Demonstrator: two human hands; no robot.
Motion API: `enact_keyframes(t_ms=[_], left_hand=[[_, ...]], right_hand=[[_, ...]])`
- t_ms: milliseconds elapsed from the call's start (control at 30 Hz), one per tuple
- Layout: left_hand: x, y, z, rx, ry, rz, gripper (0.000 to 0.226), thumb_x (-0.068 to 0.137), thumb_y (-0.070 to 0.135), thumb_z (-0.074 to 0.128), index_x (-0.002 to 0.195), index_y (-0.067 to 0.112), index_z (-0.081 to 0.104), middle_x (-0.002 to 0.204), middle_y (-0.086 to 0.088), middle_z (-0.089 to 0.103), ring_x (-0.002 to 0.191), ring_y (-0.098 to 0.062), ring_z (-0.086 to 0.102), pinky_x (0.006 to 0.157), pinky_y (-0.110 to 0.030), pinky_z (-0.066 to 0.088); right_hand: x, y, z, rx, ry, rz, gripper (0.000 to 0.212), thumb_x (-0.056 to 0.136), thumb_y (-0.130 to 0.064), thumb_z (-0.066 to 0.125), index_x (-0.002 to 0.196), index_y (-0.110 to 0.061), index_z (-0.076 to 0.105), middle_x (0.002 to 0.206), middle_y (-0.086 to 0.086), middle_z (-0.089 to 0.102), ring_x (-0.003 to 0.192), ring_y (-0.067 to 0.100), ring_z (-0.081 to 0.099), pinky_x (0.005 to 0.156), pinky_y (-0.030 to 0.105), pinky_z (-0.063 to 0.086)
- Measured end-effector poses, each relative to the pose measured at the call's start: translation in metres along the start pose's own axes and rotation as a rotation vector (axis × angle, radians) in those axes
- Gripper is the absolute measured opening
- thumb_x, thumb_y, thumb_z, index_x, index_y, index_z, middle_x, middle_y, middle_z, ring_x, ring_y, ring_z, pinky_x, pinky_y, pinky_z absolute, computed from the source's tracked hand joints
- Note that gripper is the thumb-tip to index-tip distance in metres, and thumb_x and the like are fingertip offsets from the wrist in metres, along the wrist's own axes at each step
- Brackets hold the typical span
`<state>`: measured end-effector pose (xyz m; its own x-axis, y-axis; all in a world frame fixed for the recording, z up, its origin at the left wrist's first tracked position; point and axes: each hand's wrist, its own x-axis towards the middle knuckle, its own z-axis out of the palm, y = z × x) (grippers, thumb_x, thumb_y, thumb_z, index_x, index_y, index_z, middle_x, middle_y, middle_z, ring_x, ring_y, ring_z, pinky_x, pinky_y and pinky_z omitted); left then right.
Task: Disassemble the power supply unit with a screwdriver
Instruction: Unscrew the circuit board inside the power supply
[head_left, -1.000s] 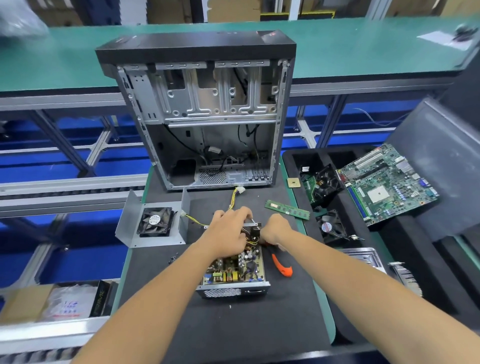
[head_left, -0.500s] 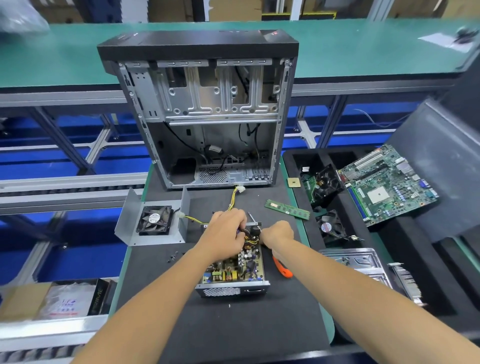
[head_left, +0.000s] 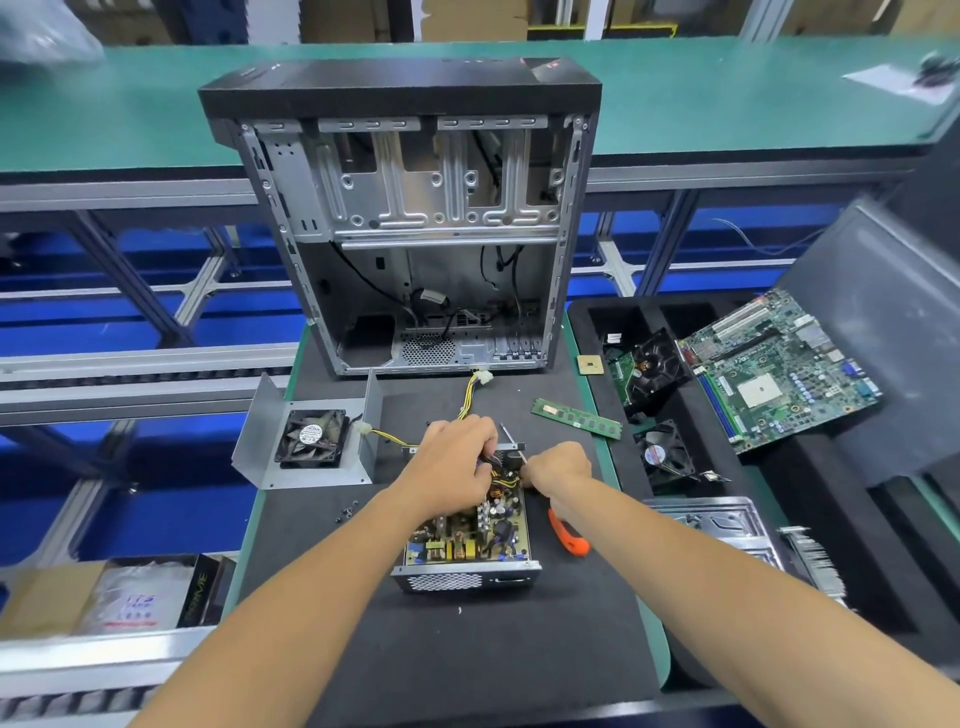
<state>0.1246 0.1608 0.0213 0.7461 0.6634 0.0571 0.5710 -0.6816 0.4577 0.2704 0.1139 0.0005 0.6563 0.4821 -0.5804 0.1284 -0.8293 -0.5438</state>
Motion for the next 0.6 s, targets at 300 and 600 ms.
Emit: enact_keyframes(t_ms=[300,600], left_hand=[[0.0005,0.0002,0.0014,0.034,-0.003,-0.005,0.02,0.077,0.01,0.055,0.083,0.022,0.04,0.078,0.011,0.042,0.073,-0.014,0.039,0.084,-0.027,0.024],[0.0003,-0.0003,0.0031,0.021,0.01,-0.01,0.019,0.075,0.01,0.052,0.082,0.022,0.039,0.076,0.011,0.039,0.072,-0.013,0.036,0.084,-0.027,0.023]], right_hand=[[-0.0012,0.003,0.0055,0.022,0.009,0.004,0.023,0.082,-0.019,0.069,0.069,-0.008,0.054,0.081,0.008,0.059,0.073,0.025,0.055,0.061,0.027,0.041],[-0.0041,0.008,0.0048,0.008,-0.003,-0.058,0.013,0.083,-0.01,0.064,0.072,-0.007,0.058,0.08,0.007,0.059,0.074,0.024,0.053,0.061,0.026,0.038]])
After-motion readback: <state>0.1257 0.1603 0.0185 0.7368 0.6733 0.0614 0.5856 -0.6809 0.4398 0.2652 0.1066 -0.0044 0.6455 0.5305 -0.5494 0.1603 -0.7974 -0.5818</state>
